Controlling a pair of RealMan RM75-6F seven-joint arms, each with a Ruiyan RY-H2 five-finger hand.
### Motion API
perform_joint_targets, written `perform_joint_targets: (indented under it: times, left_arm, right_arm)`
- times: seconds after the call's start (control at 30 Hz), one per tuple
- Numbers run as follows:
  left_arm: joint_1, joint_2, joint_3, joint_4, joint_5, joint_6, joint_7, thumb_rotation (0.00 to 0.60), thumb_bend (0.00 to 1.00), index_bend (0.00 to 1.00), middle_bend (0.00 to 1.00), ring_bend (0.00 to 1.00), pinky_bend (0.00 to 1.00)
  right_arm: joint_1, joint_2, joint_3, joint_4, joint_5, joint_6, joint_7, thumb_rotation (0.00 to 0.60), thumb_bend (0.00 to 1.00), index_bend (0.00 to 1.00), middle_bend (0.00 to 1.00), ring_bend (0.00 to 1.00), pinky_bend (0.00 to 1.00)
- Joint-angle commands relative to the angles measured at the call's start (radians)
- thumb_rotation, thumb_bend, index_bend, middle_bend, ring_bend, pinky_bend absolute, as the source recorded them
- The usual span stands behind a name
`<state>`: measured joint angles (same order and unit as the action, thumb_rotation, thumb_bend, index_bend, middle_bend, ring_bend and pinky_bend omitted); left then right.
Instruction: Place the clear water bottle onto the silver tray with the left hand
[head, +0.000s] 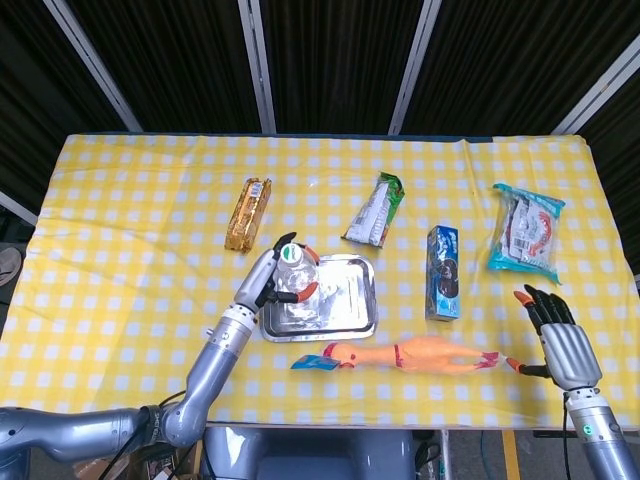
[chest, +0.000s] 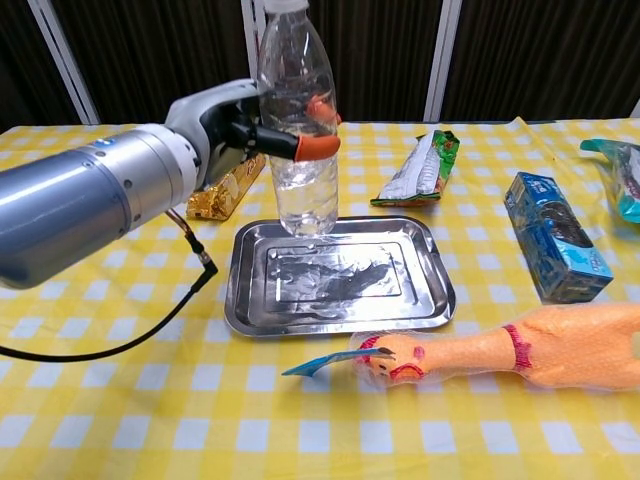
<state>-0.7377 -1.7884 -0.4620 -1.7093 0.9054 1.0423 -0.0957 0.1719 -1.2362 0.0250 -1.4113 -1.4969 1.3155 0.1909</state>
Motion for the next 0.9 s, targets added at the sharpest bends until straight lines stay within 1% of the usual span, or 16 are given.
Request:
perform_joint_targets:
  times: [0.03,0.17,0.27,0.33,0.4,0.47,0.57,0.6,0.67,0.73,0.8,0.9]
  left_arm:
    - [-0.011,0.029,-0.051,-0.112,-0.043,0.070,0.080,0.600,0.44,0.48,0.42,0.00,0.03]
    - [-0.018,0.065,-0.083,-0.215,-0.083,0.113,0.146,0.600,0.44,0.48,0.43,0.00,0.03]
    - [-0.017,0.089,-0.086,-0.253,-0.115,0.122,0.168,0.600,0.44,0.48,0.43,0.00,0.03]
    - [-0.012,0.102,-0.073,-0.251,-0.136,0.104,0.157,0.600,0.44,0.48,0.43,0.00,0.03]
    - [0.003,0.112,-0.052,-0.233,-0.150,0.067,0.116,0.600,0.44,0.48,0.43,0.00,0.03]
    - [0.018,0.120,-0.019,-0.199,-0.145,0.029,0.081,0.600,0.44,0.48,0.43,0.00,0.03]
    - [0.045,0.119,0.041,-0.125,-0.124,-0.023,0.025,0.600,0.44,0.48,0.43,0.00,0.03]
    - [0.058,0.115,0.067,-0.085,-0.116,-0.046,-0.004,0.600,0.44,0.48,0.43,0.00,0.03]
    - [0.074,0.104,0.093,-0.021,-0.089,-0.082,-0.059,0.600,0.44,0.48,0.43,0.00,0.03]
    - [0.084,0.094,0.105,0.022,-0.070,-0.104,-0.098,0.600,0.44,0.48,0.43,0.00,0.03]
    - [0.088,0.090,0.101,0.041,-0.046,-0.117,-0.131,0.600,0.44,0.49,0.43,0.00,0.03]
    - [0.080,0.100,0.074,-0.004,0.000,-0.099,-0.134,0.600,0.44,0.49,0.44,0.00,0.03]
  right_arm:
    - [0.000,-0.001,-0.004,-0.006,-0.006,0.002,-0.006,0.600,0.05,0.11,0.00,0.00,0.00]
    - [0.000,-0.001,-0.005,-0.013,-0.005,0.000,-0.019,0.600,0.05,0.11,0.00,0.00,0.00]
    - [0.000,0.000,-0.005,-0.017,0.000,-0.004,-0.024,0.600,0.05,0.11,0.00,0.00,0.00]
    - [0.000,0.002,-0.004,-0.019,0.004,-0.006,-0.025,0.600,0.05,0.11,0.00,0.00,0.00]
    - [0.000,0.004,-0.003,-0.022,0.007,-0.008,-0.024,0.600,0.05,0.11,0.00,0.00,0.00]
    - [-0.001,0.007,-0.003,-0.025,0.008,-0.007,-0.024,0.600,0.05,0.11,0.00,0.00,0.00]
    - [-0.003,0.010,-0.004,-0.031,0.006,-0.003,-0.026,0.600,0.05,0.11,0.00,0.00,0.00]
    - [-0.003,0.010,-0.004,-0.032,0.006,-0.003,-0.028,0.600,0.05,0.11,0.00,0.00,0.00]
    - [-0.001,0.009,-0.004,-0.031,0.008,-0.009,-0.030,0.600,0.05,0.11,0.00,0.00,0.00]
    - [0.000,0.007,-0.005,-0.030,0.007,-0.010,-0.032,0.600,0.05,0.11,0.00,0.00,0.00]
    - [0.000,0.007,-0.007,-0.032,0.005,-0.010,-0.041,0.600,0.05,0.11,0.00,0.00,0.00]
    - [0.000,0.006,-0.007,-0.040,0.001,-0.005,-0.056,0.600,0.05,0.11,0.00,0.00,0.00]
